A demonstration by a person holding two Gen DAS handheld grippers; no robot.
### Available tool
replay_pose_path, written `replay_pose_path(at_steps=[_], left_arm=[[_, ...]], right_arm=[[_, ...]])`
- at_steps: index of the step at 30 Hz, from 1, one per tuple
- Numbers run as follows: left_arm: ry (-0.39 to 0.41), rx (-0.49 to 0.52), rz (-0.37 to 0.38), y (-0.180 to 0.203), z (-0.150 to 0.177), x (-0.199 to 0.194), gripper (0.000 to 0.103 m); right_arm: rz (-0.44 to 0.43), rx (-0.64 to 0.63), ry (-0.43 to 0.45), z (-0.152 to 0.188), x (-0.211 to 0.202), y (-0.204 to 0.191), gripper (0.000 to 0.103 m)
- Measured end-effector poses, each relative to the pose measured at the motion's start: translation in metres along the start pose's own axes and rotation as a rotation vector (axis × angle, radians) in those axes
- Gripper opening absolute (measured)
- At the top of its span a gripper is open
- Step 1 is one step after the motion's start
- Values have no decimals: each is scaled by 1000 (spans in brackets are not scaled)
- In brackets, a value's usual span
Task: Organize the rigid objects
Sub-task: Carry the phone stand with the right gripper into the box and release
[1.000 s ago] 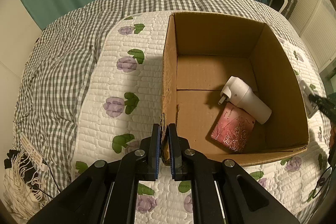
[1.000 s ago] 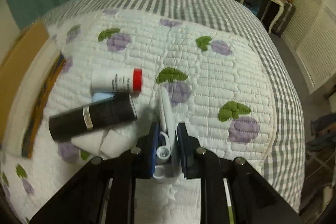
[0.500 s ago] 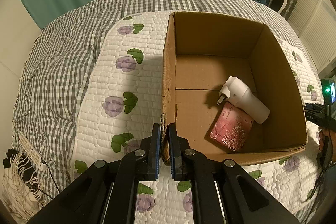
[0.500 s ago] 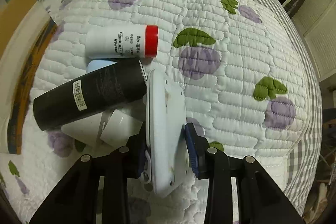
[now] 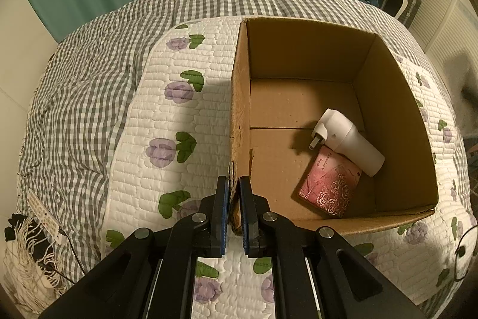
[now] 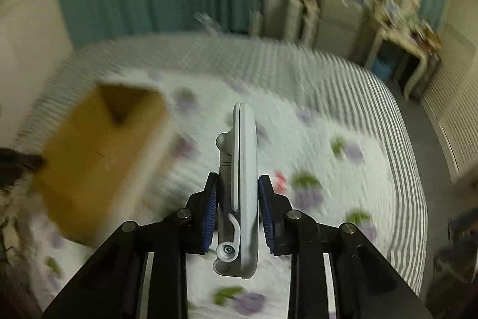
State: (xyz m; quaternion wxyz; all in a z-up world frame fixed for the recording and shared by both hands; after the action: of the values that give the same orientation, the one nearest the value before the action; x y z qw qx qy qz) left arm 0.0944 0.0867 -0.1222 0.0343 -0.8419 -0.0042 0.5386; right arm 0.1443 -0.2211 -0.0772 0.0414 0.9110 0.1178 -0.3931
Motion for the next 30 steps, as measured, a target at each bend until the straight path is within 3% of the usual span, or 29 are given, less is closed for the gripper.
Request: replay_pose_path(at_steps=[7, 13, 19, 24, 25, 27, 30], left_arm=[[1, 6, 1, 0, 0, 0, 7], [3, 5, 2, 1, 0, 0, 7], [6, 10, -1, 1, 0, -1, 7], [1, 8, 10, 1, 1, 0, 7], [6, 9, 4, 1, 1, 0, 7], [7, 11, -4, 1, 1, 0, 7], [9, 10, -1, 1, 0, -1, 7]], right_arm=[[-177, -109, 53, -46, -11, -100, 26], [-254, -170, -29, -21, 22, -166, 25], [-284, -189, -118, 8, 54, -190, 25], [-276, -175, -118, 15, 59, -191, 26], [-272, -172, -105, 14, 55, -189, 29], [-249, -150, -56, 4, 41, -176, 63], [-197, -111, 6, -14, 23, -145, 69]])
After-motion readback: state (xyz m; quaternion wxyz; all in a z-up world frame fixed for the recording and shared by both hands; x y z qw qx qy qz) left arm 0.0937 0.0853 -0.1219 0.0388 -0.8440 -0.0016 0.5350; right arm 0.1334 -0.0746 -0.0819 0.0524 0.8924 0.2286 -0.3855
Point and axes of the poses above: each gripper's, at about its wrist camera, not at the fingertips, and x roughly the way its jaws point, y to its right, z to its underside, the point moved 7 cm from there along x, roughly the way its jaws point, and after that the axes turned 2 degrees about y, right-handed, at the moved point
